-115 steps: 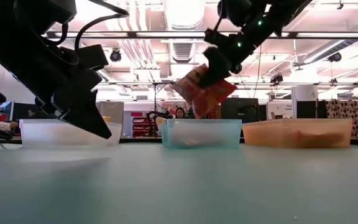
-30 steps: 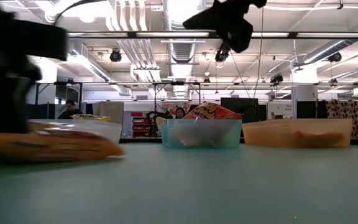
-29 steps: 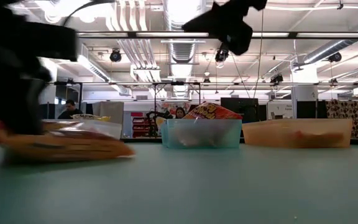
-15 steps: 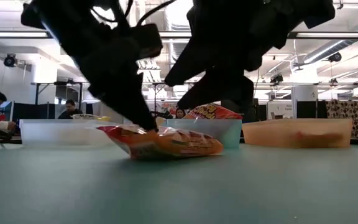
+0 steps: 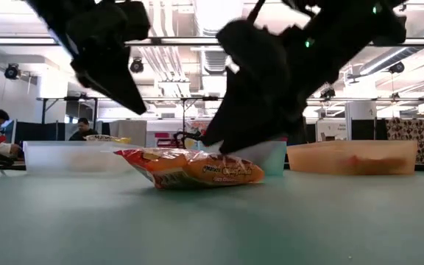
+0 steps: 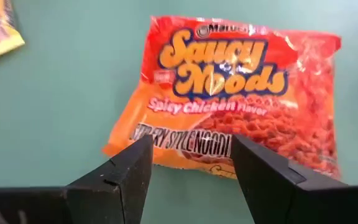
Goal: Sort Maruchan noodles
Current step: Put the red noodle pack into the green bin
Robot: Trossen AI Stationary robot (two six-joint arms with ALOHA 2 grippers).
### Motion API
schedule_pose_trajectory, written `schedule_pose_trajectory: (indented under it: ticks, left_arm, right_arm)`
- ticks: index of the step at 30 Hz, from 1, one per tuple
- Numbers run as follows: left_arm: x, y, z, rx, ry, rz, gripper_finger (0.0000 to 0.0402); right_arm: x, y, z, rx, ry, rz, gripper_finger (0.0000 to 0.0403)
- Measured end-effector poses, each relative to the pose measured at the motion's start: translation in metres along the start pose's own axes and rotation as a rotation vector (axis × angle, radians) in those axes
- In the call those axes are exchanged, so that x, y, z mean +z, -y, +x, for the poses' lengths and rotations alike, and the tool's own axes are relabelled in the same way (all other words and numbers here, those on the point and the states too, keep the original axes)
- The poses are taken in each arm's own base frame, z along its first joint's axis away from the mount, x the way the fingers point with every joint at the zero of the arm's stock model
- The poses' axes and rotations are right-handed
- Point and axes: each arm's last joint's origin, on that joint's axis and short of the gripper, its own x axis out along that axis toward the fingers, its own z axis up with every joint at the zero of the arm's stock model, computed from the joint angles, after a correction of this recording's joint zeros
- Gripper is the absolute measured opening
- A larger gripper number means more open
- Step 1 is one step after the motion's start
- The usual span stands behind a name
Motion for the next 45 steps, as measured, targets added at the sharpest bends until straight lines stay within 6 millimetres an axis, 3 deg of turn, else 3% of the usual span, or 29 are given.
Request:
schedule_pose_trajectory:
  ticks: [6,13,20,25,32,38,45]
  left_arm:
    - [-0.019,-0.018,0.002,-0.089,0.078,-0.167,0.0039]
    - [-0.037,-0.034,0.018,-0.231,0.154,-0.323,0.0039]
    - [-0.051,-0.053,0.032,-0.194,0.119,-0.416,0.0039]
    - [-0.048,-0.048,0.034,-0.232,0.094,-0.401,0.0057]
    - [-0.043,-0.041,0.039,-0.288,0.046,-0.314,0.0112]
    - [-0.042,-0.053,0.051,-0.198,0.010,-0.394,0.0157]
    - [-0.038,-0.053,0.054,-0.237,0.025,-0.381,0.0178]
  right_arm:
    - [-0.013,0.004,0.011,-0.037,-0.044,-0.005,0.0199]
    - [-0.021,0.006,0.014,-0.060,-0.090,-0.029,0.0184]
    - [-0.023,0.008,0.016,-0.076,-0.101,-0.045,0.0176]
    - [-0.024,0.008,0.015,-0.079,-0.108,-0.054,0.0175]
    - [-0.024,0.008,0.015,-0.080,-0.111,-0.054,0.0175]
    - [-0.022,0.007,0.015,-0.072,-0.112,-0.045,0.0175]
    - [0.012,-0.011,-0.007,0.041,-0.094,0.056,0.0173]
